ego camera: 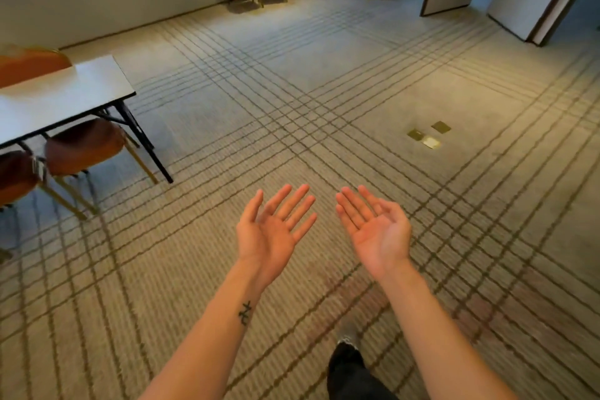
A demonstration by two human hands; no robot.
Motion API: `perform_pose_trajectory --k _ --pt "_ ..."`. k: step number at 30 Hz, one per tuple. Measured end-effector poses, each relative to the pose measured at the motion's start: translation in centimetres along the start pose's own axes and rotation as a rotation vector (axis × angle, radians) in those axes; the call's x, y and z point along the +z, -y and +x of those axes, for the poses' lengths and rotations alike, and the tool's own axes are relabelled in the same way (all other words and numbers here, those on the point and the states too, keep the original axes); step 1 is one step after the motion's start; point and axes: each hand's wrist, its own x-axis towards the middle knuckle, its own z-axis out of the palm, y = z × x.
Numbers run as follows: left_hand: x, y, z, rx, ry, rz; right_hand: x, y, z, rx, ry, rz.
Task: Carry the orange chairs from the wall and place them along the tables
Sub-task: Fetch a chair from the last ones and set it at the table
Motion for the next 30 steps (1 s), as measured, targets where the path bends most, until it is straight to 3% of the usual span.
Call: perform_pose_trajectory --k 10,22,30 --pt "9.6 -6.4 23.0 0.048 -0.025 -0.063 11.1 10.2 23.8 0.092 0.061 -0.069" --pt "10.6 -20.3 51.2 0.055 -0.067 -0.106 25.0 9.3 52.7 0.145 0.028 -0.15" --pt "15.9 -33.6 69.0 0.073 0.04 -0.093 37.6 12.3 68.7 0.057 0.06 -0.128"
